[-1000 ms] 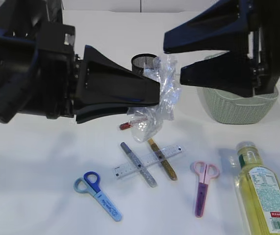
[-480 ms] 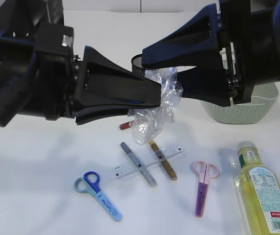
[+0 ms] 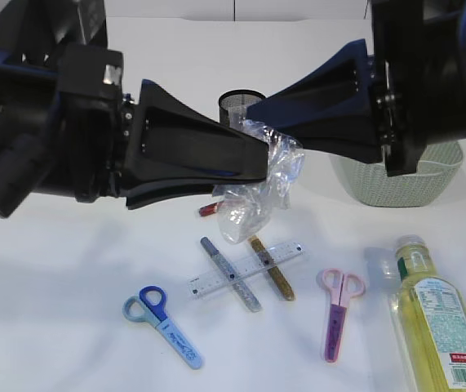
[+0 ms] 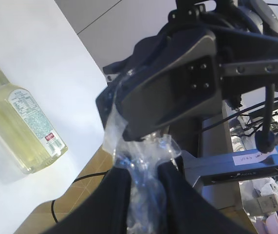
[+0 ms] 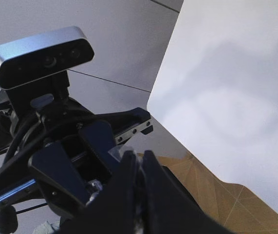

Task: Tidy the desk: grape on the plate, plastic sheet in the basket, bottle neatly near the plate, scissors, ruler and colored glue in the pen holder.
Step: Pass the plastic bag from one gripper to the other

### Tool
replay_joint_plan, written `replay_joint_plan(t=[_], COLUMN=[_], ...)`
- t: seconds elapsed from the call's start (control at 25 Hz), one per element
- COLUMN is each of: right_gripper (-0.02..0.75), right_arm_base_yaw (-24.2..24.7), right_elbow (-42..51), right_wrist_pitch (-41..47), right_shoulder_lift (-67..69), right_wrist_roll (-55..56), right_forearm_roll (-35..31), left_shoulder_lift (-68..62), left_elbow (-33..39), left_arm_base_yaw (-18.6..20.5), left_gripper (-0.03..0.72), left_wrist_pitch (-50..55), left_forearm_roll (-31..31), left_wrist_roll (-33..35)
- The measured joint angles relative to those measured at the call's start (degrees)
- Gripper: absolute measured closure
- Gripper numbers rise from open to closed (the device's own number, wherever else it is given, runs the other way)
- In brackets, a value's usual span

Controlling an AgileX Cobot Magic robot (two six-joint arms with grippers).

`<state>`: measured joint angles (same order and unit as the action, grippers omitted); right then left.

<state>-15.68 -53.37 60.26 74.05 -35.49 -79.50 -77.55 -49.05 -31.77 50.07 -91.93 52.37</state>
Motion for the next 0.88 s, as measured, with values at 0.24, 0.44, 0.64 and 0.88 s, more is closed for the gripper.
replay_joint_plan(t=[0.24, 0.44, 0.64, 0.88], right_gripper=[0.722, 0.722, 0.722, 0.722], right_arm_base_yaw=[0.0, 0.0, 0.0, 0.0], right_elbow=[0.0, 0.0, 0.0, 0.0], right_wrist_pitch=[0.03, 0.03, 0.03, -6.36], right_shoulder_lift=[0.0, 0.08, 0.08, 0.08], right_wrist_roll=[-1.18, -1.51, -2.11, -2.51], right_forearm_roll=[-0.1, -0.1, -0.1, 2.89], left_shoulder_lift=[0.0, 0.0, 0.0, 0.0], left_elbow=[0.0, 0.0, 0.0, 0.0], left_arm_base_yaw=[0.0, 0.0, 0.0, 0.91], left_gripper=[0.578, 0.46, 0.132, 0.067], left_wrist_pitch=[-0.35, -1.12, -1.84, -2.33], left_forearm_roll=[0.0, 0.57, 1.07, 1.45], left_wrist_roll=[0.13, 0.13, 0.13, 0.13])
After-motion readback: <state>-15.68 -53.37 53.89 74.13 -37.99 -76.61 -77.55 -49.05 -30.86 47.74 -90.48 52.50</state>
